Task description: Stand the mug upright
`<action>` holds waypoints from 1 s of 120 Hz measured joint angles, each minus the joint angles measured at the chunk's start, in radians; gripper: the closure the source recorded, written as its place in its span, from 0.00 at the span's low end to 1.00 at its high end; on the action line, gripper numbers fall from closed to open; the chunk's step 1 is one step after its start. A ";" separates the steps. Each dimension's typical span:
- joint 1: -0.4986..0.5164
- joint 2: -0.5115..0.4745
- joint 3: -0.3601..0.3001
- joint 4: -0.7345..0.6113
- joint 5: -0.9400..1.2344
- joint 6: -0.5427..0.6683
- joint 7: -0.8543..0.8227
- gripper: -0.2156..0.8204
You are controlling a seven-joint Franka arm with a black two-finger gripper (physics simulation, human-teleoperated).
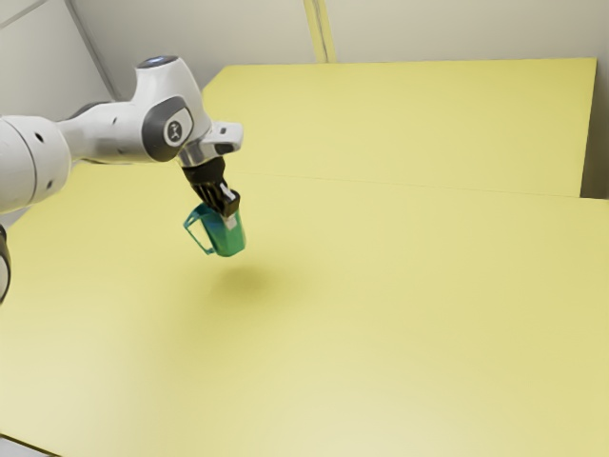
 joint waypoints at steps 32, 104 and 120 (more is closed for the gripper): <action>-0.007 0.041 -0.007 -0.058 0.007 0.083 -0.132 0.96; -0.015 0.067 -0.050 -0.059 0.004 0.118 -0.277 0.47; -0.015 0.025 -0.061 -0.055 -0.002 0.110 -0.290 0.35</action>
